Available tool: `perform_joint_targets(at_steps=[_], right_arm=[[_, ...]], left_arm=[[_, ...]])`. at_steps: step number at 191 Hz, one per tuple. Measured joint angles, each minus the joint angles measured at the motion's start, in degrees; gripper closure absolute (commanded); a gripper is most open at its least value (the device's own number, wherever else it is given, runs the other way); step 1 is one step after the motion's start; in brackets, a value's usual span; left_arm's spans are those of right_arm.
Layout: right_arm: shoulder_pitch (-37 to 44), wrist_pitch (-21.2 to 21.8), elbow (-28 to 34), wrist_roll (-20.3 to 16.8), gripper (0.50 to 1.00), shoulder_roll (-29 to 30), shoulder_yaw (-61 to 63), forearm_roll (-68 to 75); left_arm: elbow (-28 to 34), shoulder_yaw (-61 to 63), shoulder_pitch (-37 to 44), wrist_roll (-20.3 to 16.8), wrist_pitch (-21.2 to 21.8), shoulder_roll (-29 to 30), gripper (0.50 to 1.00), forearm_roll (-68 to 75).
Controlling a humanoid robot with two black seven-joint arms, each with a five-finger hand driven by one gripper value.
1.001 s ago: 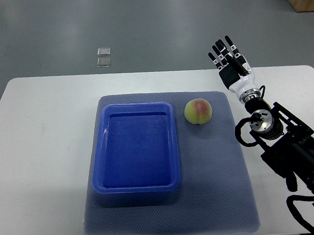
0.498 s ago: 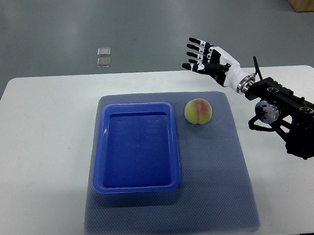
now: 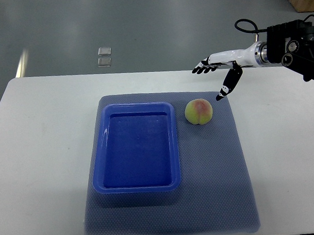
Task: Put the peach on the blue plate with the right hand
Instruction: 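Lower the right hand onto the peach and close fingers around it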
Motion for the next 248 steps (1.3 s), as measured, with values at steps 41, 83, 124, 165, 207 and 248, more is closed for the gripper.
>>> perform_joint_targets(at_steps=[41,83,124,165,207,248], right_arm=[[-1.8,-2.5,-1.6,-1.5,0.57,5.5,-0.8,-0.4],[-3.0,-3.7,-3.8,-1.7,0.57,7.5,-2.8,-1.2],[-3.6,-4.2,-4.3,-1.7,0.572,8.1,-4.5,-2.9],[-5.8,-6.4,-6.3,-1.8,0.572,9.5,-4.7,-3.3],[-8.2,-9.4,-8.3,-1.8,0.581,11.3,-4.7,-3.3],[-9.6,-10.2,-8.8,-1.8,0.619,11.7,-4.7,-3.4]], left_arm=[[0.3,-0.1,0.0,0.0,0.0,0.0,0.5,0.0],[0.3,-0.1,0.0,0.0,0.0,0.0,0.5,-0.1],[0.4,-0.1,0.0,0.0,0.0,0.0,0.5,-0.2],[0.3,-0.1,0.0,0.0,0.0,0.0,0.5,-0.2],[0.1,0.0,0.0,0.0,0.0,0.0,0.5,-0.2],[0.0,0.0,0.0,0.0,0.0,0.0,0.5,-0.2]])
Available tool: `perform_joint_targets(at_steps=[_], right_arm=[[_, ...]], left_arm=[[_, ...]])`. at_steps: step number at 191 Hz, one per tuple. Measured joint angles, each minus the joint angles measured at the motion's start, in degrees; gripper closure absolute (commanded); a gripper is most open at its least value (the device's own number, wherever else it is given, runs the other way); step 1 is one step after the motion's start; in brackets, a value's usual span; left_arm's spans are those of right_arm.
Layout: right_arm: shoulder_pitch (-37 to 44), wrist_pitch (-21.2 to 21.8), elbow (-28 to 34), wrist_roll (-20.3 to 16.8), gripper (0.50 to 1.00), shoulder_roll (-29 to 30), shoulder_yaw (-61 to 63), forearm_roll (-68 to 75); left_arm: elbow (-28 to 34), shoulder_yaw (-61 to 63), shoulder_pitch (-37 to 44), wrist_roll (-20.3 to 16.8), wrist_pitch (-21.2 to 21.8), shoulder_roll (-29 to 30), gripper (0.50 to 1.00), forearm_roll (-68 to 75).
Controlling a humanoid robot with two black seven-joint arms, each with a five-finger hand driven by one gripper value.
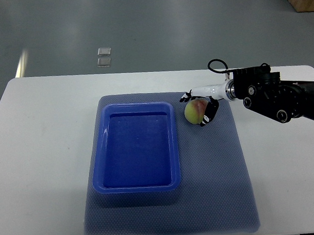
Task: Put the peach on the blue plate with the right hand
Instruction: 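Lower the right hand onto the peach and close fingers around it, then lift the peach with the right hand and carry it over the tray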
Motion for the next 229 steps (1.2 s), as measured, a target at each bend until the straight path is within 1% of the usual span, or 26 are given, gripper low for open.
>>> perform_joint_targets(at_steps=[12,20,21,22,23,25,27,28,29,32,41,42,52,53,54,55,58,61,70,71,96,125,146,173,199,229], right_arm=[[-0.3,-0.3,0.0,0.0,0.654,0.0,0.0,0.0],[-0.6,-0.6,0.0,0.0,0.654,0.1,0.0,0.0],[-0.6,-0.7,0.0,0.0,0.713,0.1,0.0,0.0],[-0.7,-0.7,0.0,0.0,0.713,0.1,0.0,0.0],[-0.7,-0.7,0.0,0.0,0.728,0.1,0.0,0.0],[-0.7,-0.8,0.0,0.0,0.728,0.1,0.0,0.0],[-0.8,-0.9,0.0,0.0,0.744,0.1,0.0,-0.1],[-0.8,-0.9,0.0,0.0,0.764,0.1,-0.1,-0.1],[-0.8,-0.9,0.0,0.0,0.765,0.1,-0.1,-0.1],[-0.8,-1.0,0.0,0.0,0.799,0.1,-0.1,-0.1],[-0.9,-1.3,0.0,0.0,0.846,0.1,-0.4,-0.1],[-0.9,-1.4,0.0,0.0,0.86,0.1,-0.4,-0.1],[-0.9,-1.8,0.0,0.0,0.861,0.1,-0.6,-0.1],[-0.9,-1.9,0.0,0.0,0.921,0.1,-0.6,-0.1],[-0.9,-1.9,0.0,0.0,0.922,0.1,-0.6,-0.1],[-0.9,-1.9,0.0,0.0,0.936,0.1,-0.6,-0.1],[-0.9,-2.0,0.0,0.0,0.948,0.1,-0.6,-0.1],[-0.9,-2.1,0.0,0.0,0.977,0.1,-0.7,-0.1],[-0.9,-2.2,0.0,0.1,0.977,0.0,-0.7,-0.1],[-0.9,-2.2,0.0,0.1,1.0,-0.1,-0.7,-0.1],[1.8,-1.2,2.1,0.3,1.0,-2.1,-0.3,0.9],[11.5,3.5,10.3,0.5,1.0,-8.7,0.0,3.7],[19.5,7.5,17.1,0.5,1.0,-14.9,0.0,7.5],[27.3,10.1,23.9,0.5,0.998,-21.1,-0.4,9.3],[31.8,11.9,28.9,0.5,0.996,-24.8,-1.7,9.9],[33.6,11.8,30.9,0.3,0.996,-25.3,-2.8,10.1]], left_arm=[[0.0,0.0,0.0,0.0,0.0,0.0,0.5,0.0],[-0.1,0.0,0.0,0.0,0.0,0.0,0.5,0.0],[-0.1,0.0,0.0,0.0,0.0,0.0,0.5,0.0],[-0.1,0.0,0.0,0.0,0.0,0.0,0.5,0.0],[-0.1,0.0,0.0,0.0,0.0,0.0,0.5,0.0],[-0.1,0.0,0.0,0.0,0.0,0.0,0.5,0.0],[-0.1,0.0,0.0,0.0,0.0,0.0,0.5,0.0],[-0.1,0.0,0.0,0.0,0.0,0.0,0.5,0.0],[-0.1,0.0,0.0,0.0,0.0,0.0,0.5,0.0],[-0.1,0.0,0.0,0.0,0.0,0.0,0.5,0.0],[-0.1,0.0,0.0,0.0,0.0,0.0,0.5,0.0],[-0.1,0.0,0.0,0.0,0.0,0.0,0.5,0.0],[-0.1,0.0,0.0,0.0,0.0,0.0,0.5,0.0],[-0.1,0.0,0.0,0.0,0.0,0.0,0.5,0.0],[-0.1,0.0,0.0,0.0,0.0,0.0,0.5,0.0],[-0.1,0.0,0.0,0.0,0.0,0.0,0.5,0.0],[-0.1,0.0,0.0,0.0,0.0,0.0,0.5,0.0],[-0.1,0.0,0.0,0.0,0.0,0.0,0.5,0.0],[-0.1,0.0,0.0,0.0,0.0,0.0,0.5,0.0],[-0.1,0.0,0.0,0.0,0.0,0.0,0.5,0.0],[0.0,0.0,0.0,0.0,0.0,0.0,0.5,0.0],[0.0,0.0,0.0,0.0,0.0,0.0,0.5,0.0],[0.0,0.0,0.0,0.0,-0.1,0.0,0.5,0.0],[-0.1,-0.1,0.0,0.0,-0.1,0.0,0.5,0.0],[-0.1,-0.1,0.0,0.0,-0.2,0.0,0.5,0.0],[-0.1,0.0,0.0,0.0,-0.2,0.0,0.5,0.0]])
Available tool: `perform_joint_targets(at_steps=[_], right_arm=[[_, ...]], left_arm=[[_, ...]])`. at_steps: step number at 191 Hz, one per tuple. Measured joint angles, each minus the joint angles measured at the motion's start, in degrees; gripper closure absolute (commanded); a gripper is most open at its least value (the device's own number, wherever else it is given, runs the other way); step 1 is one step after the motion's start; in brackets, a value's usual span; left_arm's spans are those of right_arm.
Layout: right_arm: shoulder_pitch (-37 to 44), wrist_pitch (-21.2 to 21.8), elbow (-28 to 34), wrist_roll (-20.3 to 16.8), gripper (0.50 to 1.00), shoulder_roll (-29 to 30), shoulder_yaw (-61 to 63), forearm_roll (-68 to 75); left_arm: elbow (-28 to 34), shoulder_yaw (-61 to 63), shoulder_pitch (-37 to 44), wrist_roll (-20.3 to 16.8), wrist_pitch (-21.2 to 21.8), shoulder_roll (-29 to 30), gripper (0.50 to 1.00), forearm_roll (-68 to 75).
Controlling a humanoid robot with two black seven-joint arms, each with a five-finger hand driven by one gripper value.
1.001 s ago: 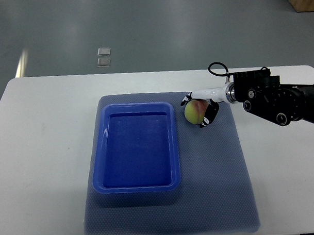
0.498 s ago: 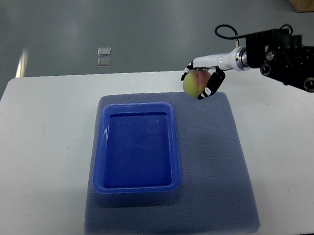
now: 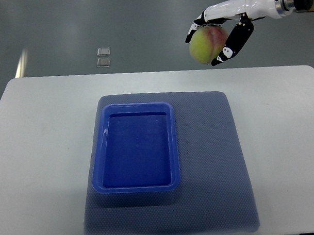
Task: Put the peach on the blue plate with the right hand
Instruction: 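Lift the peach with the right hand and carry it over the tray, then lower the peach into the blue tray with the right hand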
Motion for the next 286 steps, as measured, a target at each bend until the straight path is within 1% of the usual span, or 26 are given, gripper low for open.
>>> perform_joint_targets(at_steps=[21,22,29,56,75,94,106,123,133,154,170,209,210,226,231,241,242,260,261,266,271,281,282,286], right_arm=[[0.2,-1.8,0.1,-0.1,0.989,2.0,0.0,2.0],[0.2,-1.9,0.1,-0.1,0.971,2.1,0.0,2.2],[0.2,-2.4,0.2,-0.1,0.965,3.0,0.0,3.3],[-0.5,-5.2,-0.8,-0.1,0.959,9.2,-0.1,8.0],[-2.4,-7.9,-3.6,-0.1,0.955,15.5,-0.8,8.5],[-4.6,-9.5,-7.5,-0.1,0.946,22.2,-1.3,8.6],[-6.2,-10.1,-9.7,0.0,0.932,25.7,-1.4,8.6],[-9.1,-10.9,-13.3,0.0,0.93,31.1,-1.5,8.5],[-10.4,-11.0,-14.6,0.0,0.92,33.2,-1.5,8.3],[-14.2,-11.2,-17.4,0.0,0.92,37.8,-1.9,7.7],[-16.4,-11.2,-19.2,0.0,0.916,39.2,-2.0,6.9],[-20.6,-11.2,-22.3,0.0,0.908,39.5,-3.5,4.6],[-20.7,-11.2,-22.4,0.0,0.895,39.5,-3.6,4.6],[-21.8,-11.2,-23.1,0.0,0.887,39.5,-4.1,4.2],[-22.1,-11.2,-23.3,0.0,0.871,39.5,-4.2,4.0],[-22.6,-11.3,-23.4,0.0,0.871,39.5,-4.2,3.8],[-22.7,-11.3,-23.4,0.0,0.859,39.5,-4.2,3.8],[-23.5,-11.4,-23.5,0.0,0.852,39.5,-4.2,3.8],[-23.5,-11.4,-23.5,0.0,0.814,39.5,-4.2,3.8],[-23.7,-11.4,-23.5,0.1,0.799,39.5,-4.1,3.8],[-23.9,-11.4,-23.6,0.1,0.773,39.5,-4.1,3.8],[-24.4,-11.4,-23.8,0.1,0.773,39.5,-4.0,3.8],[-24.5,-11.4,-23.8,0.1,0.75,39.5,-4.0,3.8],[-24.6,-11.4,-23.8,0.2,0.748,39.5,-4.0,3.8]], left_arm=[[0.0,0.0,0.0,0.0,0.0,0.0,0.5,0.0],[0.0,0.0,0.0,0.0,0.0,0.0,0.5,0.0],[0.0,0.0,0.0,0.0,0.0,0.0,0.5,0.0],[0.0,0.0,0.0,0.0,0.0,0.0,0.5,0.0],[0.1,0.0,0.0,0.0,0.0,0.0,0.5,0.0],[0.1,0.0,0.0,0.0,0.0,0.0,0.5,0.0],[0.1,0.0,0.0,0.0,0.0,0.0,0.5,0.0],[0.1,0.0,0.0,0.0,0.0,0.0,0.5,0.0],[0.1,0.0,0.0,0.0,0.0,0.0,0.5,0.0],[0.1,0.0,0.0,0.0,0.0,0.0,0.5,0.0],[0.1,0.0,0.0,0.0,0.0,0.0,0.5,0.0],[0.1,0.0,0.0,0.0,0.0,0.0,0.5,0.0],[0.1,0.0,0.0,0.0,0.0,0.0,0.5,0.0],[0.1,0.0,0.0,0.0,0.0,0.0,0.5,0.0],[0.1,0.0,0.0,0.0,0.0,0.0,0.5,0.0],[0.2,0.0,0.0,0.0,0.0,0.0,0.5,0.0],[0.2,0.0,0.0,0.0,0.0,0.0,0.5,0.0],[0.1,0.0,0.0,0.0,0.0,0.0,0.5,0.0],[0.1,0.0,0.0,0.0,0.0,0.0,0.5,0.0],[0.1,0.0,0.0,0.0,0.0,0.0,0.5,0.0],[0.1,-0.1,0.0,0.0,0.0,0.0,0.5,0.0],[0.1,-0.1,0.0,0.0,0.0,0.0,0.5,0.0],[0.1,-0.1,0.0,0.0,0.0,0.0,0.5,0.0],[0.1,-0.1,0.0,0.0,0.0,0.0,0.5,0.0]])
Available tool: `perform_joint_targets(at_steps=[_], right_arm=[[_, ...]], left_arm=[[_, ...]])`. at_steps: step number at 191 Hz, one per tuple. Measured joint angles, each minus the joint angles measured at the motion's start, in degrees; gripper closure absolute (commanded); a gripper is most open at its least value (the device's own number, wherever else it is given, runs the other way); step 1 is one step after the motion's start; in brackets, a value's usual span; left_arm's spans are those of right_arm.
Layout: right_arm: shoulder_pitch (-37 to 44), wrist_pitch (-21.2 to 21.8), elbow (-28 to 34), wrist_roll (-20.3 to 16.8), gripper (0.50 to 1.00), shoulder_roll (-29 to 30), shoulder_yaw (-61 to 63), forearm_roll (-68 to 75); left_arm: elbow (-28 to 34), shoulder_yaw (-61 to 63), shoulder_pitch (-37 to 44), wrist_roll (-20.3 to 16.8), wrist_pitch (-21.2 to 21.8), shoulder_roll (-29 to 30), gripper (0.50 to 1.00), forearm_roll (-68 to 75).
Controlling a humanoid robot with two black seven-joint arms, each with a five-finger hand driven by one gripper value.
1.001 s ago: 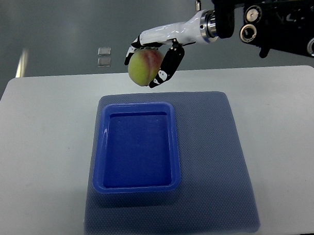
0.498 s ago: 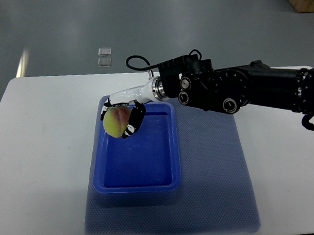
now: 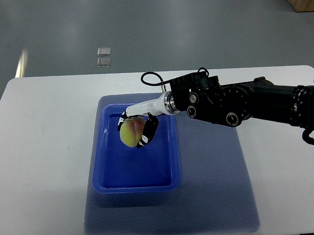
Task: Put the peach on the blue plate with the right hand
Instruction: 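Lower the peach into the blue tray with the right hand, then open the right hand, release the peach, and raise the hand away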
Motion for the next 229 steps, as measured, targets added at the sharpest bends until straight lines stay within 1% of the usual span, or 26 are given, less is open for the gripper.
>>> perform_joint_targets(at_steps=[16,27,36,37,38,39,41,45,55,56,65,74,85,133,167,188,207,229], right_arm=[[-0.6,0.0,-0.1,0.0,0.748,0.0,0.0,0.1],[-1.0,0.0,-0.2,0.0,0.697,0.0,0.1,0.1],[-1.3,0.1,-0.4,0.0,0.697,0.0,0.1,0.2],[-1.4,0.1,-0.4,0.0,0.659,0.0,0.1,0.2],[-1.4,0.1,-0.4,0.0,0.658,0.0,0.1,0.2],[-1.4,0.1,-0.4,0.0,0.644,0.0,0.1,0.2],[-1.5,0.1,-0.5,0.0,0.634,0.0,0.1,0.2],[-1.6,0.1,-0.5,0.0,0.622,0.0,0.2,0.2],[-1.8,0.1,-0.6,0.0,0.621,0.0,0.3,0.2],[-1.8,0.2,-0.6,0.0,0.605,0.0,0.4,0.2],[-1.9,0.2,-0.7,0.0,0.605,0.0,0.5,0.3],[-2.0,0.4,-0.9,0.0,0.587,0.0,0.5,0.3],[-2.1,0.6,-1.1,0.1,0.577,0.0,0.5,0.4],[-1.7,1.0,-1.2,0.2,0.574,0.0,1.3,0.9],[1.8,1.4,-1.0,0.4,0.574,-0.2,9.5,2.0],[2.1,1.9,-0.7,0.5,0.574,-3.7,15.8,5.1],[-0.1,1.9,-0.6,1.9,0.574,-7.8,22.7,9.6],[-7.8,1.7,-0.5,3.1,0.572,-12.1,36.2,15.9]], left_arm=[[0.0,0.0,0.0,0.0,0.0,0.0,0.5,0.0],[0.0,0.0,0.0,0.0,0.0,0.0,0.5,0.0],[0.0,0.0,0.0,0.0,0.0,0.0,0.5,0.0],[-0.1,0.0,0.0,0.0,0.0,0.0,0.5,0.0],[-0.1,0.1,0.0,0.0,0.0,0.0,0.5,0.0],[-0.1,0.1,0.0,0.0,0.0,0.0,0.5,0.0],[-0.1,0.1,0.0,0.0,0.0,0.0,0.5,0.0],[-0.1,0.1,0.0,0.0,0.0,0.0,0.5,0.0],[-0.1,0.1,0.0,0.0,0.0,0.0,0.5,0.0],[-0.1,0.1,0.0,0.0,0.0,0.0,0.5,0.0],[-0.1,0.1,0.0,0.0,0.0,0.0,0.5,0.0],[-0.1,0.1,0.0,0.0,0.0,0.0,0.5,0.0],[-0.1,0.1,0.0,0.0,0.0,0.0,0.5,0.0],[0.0,0.1,0.0,0.0,0.0,0.0,0.5,0.0],[0.2,0.1,0.0,0.0,0.0,0.0,0.5,0.0],[0.2,0.1,0.0,0.0,0.0,0.0,0.5,0.0],[0.1,0.1,0.0,0.0,0.0,0.0,0.5,0.0],[-0.1,0.1,0.0,0.0,0.0,0.0,0.5,0.0]])
